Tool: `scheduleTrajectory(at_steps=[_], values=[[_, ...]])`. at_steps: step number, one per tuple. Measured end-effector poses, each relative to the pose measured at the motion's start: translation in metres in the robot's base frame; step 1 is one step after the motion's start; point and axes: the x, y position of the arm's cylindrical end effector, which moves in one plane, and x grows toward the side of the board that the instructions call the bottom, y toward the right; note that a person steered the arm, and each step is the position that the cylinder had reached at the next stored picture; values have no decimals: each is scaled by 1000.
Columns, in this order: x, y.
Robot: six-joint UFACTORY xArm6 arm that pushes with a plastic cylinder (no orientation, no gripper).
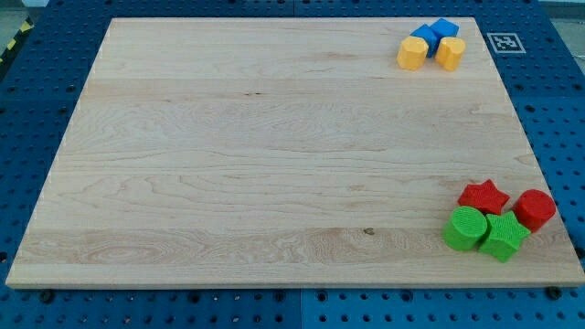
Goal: Slide red circle and red star slightly left and a bit up
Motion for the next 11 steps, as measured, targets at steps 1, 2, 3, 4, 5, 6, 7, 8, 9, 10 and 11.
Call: scheduleTrajectory(at_steps=[1,2,3,4,5,6,7,8,9,10,11], values=[[3,-19],[3,-21],[2,-22],[-3,-27],[-17,-49],[-22,-82],[-22,-108],[-30,-128],[-42,-145],[-43,-157],[-31,-158]])
